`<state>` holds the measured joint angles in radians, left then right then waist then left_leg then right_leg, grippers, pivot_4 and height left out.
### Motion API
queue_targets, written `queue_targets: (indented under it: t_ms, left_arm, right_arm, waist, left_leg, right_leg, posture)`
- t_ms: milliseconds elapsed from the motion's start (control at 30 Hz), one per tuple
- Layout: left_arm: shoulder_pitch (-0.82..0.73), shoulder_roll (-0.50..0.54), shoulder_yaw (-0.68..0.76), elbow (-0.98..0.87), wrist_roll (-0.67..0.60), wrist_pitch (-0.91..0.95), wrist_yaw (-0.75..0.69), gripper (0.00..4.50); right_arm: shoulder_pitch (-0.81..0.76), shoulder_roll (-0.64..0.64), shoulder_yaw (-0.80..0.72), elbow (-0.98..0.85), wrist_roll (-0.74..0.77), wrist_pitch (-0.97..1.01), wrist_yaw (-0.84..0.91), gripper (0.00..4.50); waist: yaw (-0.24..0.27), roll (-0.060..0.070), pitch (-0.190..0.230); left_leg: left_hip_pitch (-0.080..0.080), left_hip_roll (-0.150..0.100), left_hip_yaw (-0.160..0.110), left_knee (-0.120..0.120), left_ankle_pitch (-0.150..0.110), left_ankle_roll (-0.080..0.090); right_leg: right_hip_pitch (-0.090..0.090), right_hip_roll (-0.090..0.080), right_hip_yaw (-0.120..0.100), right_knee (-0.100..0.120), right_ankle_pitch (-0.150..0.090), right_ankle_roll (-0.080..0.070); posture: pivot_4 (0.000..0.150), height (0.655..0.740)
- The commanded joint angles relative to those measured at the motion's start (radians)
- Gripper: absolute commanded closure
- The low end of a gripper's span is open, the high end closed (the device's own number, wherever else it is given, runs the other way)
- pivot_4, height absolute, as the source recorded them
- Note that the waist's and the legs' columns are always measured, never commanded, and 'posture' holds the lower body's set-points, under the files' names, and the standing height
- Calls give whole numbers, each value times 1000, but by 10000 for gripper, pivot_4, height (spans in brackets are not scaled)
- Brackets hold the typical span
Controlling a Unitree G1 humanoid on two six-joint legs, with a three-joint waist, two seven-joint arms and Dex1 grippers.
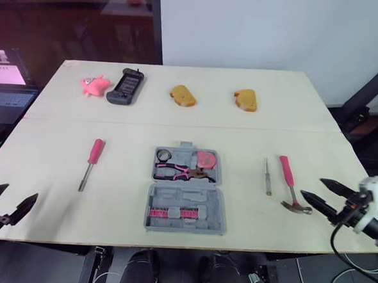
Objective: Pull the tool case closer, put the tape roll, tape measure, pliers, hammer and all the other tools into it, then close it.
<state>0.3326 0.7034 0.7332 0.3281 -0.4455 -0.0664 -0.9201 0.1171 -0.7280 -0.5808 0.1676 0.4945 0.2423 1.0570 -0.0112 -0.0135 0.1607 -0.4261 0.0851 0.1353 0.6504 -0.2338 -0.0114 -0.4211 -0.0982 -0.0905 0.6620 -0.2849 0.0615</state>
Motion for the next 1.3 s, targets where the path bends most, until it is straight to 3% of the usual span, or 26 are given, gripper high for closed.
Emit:
queue_targets:
  t_ms: [33, 233, 400, 633, 767, 900, 1033, 1300]
  left_arm:
    - [-4, 32, 68, 57, -42, -30, -22, 718]
    - [-59, 38, 48, 69, -55, -26, -37, 718]
    - [-114, 57, -4, -36, -99, 70, -85, 718]
    - [-236, 199, -170, -292, -233, 359, -252, 718]
    - [-471, 248, -321, -344, -298, 518, -295, 718]
    - [-672, 256, -486, -389, -301, 611, -371, 718]
    - [-826, 232, -693, -400, -190, 596, -452, 718]
    - [-909, 221, -801, -485, -145, 596, -512, 718]
  right_arm:
    - [-4, -12, -74, 48, 28, -45, -20, 0]
    - [-35, -11, -58, 50, 24, -60, -42, 0]
    - [-54, -17, -37, -24, 49, -2, -62, 0]
    - [9, -42, 23, -463, 173, 299, -182, 0]
    - [91, -61, 75, -683, 109, 415, -325, 0]
    - [147, -32, 130, -862, 43, 490, -480, 0]
    - [186, 11, 191, -998, -20, 574, -625, 0]
    - [96, 58, 167, -1036, 36, 871, -761, 0]
  waist:
    - [-2, 0, 0]
    - [-2, 0, 0]
    - [-1, 0, 0]
    - [2, 1, 0]
    - [12, 0, 0]
    - [17, 0, 0]
    - [16, -1, 0]
    - [14, -2, 1]
  left_leg:
    - [0, 0, 0, 0, 0, 0]
    - [0, 1, 0, -1, 0, 0]
    - [0, 1, 0, -1, 0, 0]
    - [-1, 1, 0, -1, 0, 0]
    - [-1, 0, -1, -1, 0, 0]
    - [-2, -2, 0, -1, 1, 0]
    - [-1, -2, 0, -1, 1, 0]
    - [-2, -2, 0, -1, 1, 0]
  right_leg:
    - [0, 0, 0, 0, 0, 0]
    - [-1, -1, 0, 0, 0, 0]
    - [0, -1, 0, 0, 0, 0]
    - [2, -1, 0, 1, 0, 0]
    - [4, -1, 0, 1, 0, 1]
    - [4, 1, 1, 1, 1, 2]
    - [3, 2, 1, 1, 2, 4]
    - [3, 4, 2, 1, 2, 4]
  posture:
    - [1500, 7188]
    - [1500, 7188]
    - [1500, 7188]
    - [1500, 7188]
    - [1500, 7188]
    - [1500, 7188]
    - [1500, 7188]
    - [1500, 7188]
